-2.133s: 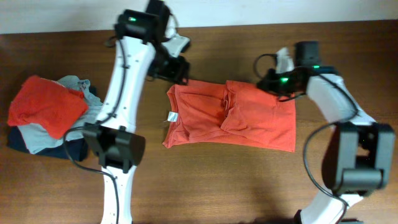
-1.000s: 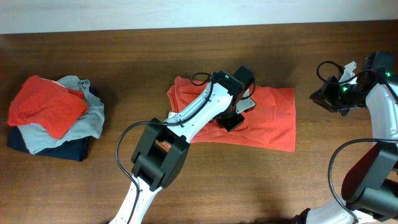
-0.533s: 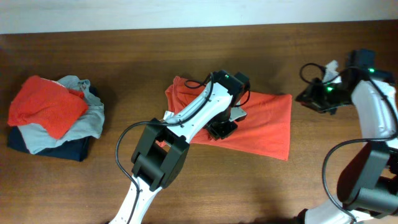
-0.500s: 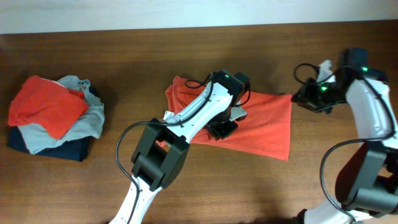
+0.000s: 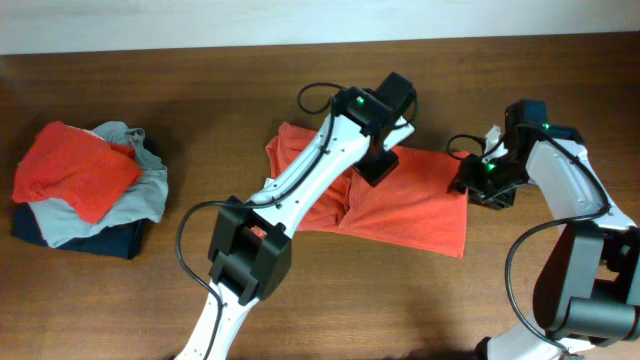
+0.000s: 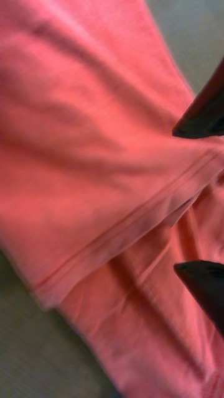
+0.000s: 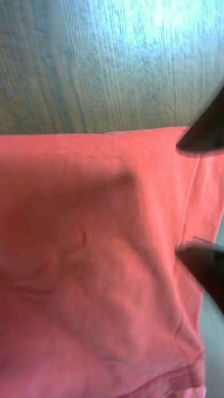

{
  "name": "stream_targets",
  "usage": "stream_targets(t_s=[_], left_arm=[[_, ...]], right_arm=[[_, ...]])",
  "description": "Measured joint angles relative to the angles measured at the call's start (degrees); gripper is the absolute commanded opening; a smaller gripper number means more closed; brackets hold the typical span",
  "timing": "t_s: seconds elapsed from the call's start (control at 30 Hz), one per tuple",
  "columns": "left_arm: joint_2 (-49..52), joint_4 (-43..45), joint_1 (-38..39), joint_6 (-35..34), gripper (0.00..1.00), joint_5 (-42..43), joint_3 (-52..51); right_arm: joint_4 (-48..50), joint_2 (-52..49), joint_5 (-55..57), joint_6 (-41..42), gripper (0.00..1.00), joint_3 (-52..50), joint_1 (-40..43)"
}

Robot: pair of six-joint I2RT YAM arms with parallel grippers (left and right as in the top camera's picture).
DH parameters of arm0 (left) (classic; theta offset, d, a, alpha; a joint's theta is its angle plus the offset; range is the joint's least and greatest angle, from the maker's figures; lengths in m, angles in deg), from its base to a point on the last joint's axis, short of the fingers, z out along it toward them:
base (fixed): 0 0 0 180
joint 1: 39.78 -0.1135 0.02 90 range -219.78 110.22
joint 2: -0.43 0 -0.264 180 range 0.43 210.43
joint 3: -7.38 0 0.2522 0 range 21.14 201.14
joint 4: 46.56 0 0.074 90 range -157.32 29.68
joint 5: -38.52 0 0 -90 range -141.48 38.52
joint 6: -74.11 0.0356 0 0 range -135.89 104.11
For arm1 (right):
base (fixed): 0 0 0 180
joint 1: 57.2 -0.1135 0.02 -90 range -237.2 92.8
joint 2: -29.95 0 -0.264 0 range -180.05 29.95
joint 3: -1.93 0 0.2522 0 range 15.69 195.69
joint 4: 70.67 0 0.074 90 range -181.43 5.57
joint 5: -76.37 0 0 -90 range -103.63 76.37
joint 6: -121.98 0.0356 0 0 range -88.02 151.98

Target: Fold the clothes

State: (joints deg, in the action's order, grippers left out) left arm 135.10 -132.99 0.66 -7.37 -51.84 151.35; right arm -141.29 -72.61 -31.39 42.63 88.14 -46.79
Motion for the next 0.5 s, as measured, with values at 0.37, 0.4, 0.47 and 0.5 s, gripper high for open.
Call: stream_targets(t_s=[0.37, 0.4, 0.47, 0.5], left_arm=[[7.4, 8.9, -2.8, -0.1, 0.56, -0.6, -0.2], [8.7, 9.2, -2.9, -0.1, 0.53, -0.6, -0.2], [10.7, 9.6, -2.9, 0.0, 0.49, -0.6, -0.3], [11.2, 10.2, -2.9, -0.1, 0.42, -0.3, -0.3]], right_arm=[[0.6, 0.0, 1.5, 2.2, 0.45, -2.1, 0.0], [1.2, 0.0, 1.6, 2.5, 0.44, -2.8, 0.0], [2.6, 0.0, 1.9, 3.1, 0.44, -4.7, 0.0], [3.3, 0.0, 1.9, 3.5, 0.45, -5.7, 0.0]])
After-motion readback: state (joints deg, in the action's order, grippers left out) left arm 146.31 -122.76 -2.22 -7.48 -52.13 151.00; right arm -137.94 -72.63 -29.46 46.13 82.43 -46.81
